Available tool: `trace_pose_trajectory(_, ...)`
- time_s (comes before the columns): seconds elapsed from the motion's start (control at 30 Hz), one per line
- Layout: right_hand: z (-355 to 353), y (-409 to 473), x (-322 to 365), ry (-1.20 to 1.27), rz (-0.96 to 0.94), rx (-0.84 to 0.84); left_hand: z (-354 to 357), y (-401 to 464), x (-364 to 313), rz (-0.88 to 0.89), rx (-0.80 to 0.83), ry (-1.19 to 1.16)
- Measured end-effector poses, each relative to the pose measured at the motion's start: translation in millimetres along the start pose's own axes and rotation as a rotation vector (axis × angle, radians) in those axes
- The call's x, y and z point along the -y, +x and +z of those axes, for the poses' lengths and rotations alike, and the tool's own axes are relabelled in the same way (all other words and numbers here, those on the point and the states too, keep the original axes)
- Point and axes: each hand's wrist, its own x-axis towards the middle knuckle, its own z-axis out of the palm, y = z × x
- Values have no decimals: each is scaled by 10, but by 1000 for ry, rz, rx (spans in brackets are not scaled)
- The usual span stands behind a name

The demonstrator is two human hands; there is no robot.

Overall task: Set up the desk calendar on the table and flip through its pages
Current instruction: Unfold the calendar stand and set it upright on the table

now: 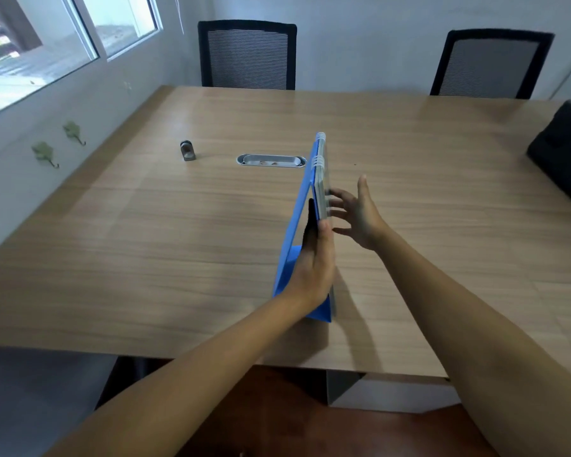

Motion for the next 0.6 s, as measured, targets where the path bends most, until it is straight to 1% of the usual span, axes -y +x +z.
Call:
trace_pose_trajectory(0.03, -14, -4, -8, 28, -4, -18, -45, -4, 22, -16, -14, 0)
trace_pose_trajectory(0.17, -46, -24, -21, 80, -29, -99, -282, 52, 162, -64, 21, 15)
trace_pose_trajectory(0.27, -39, -67, -20, 128, -40, -155, -514, 193, 225, -74, -15, 0)
trace_pose_trajectory(0.37, 0, -135, -72, 157, -51, -185, -674, 336, 143, -120, -38, 75)
trace_pose_trajectory(0.43, 68, -202, -112, 187, -61, -214, -797, 566, 252, -147, -54, 91)
trace_pose_trajectory(0.53, 189, -292, -175, 229, -69, -241, -1044, 1057, 621, -192, -50, 75)
trace_pose_trajectory(0.6, 308, -364, -213, 254, -64, -252, -1096, 1105, 421, -214, -76, 61)
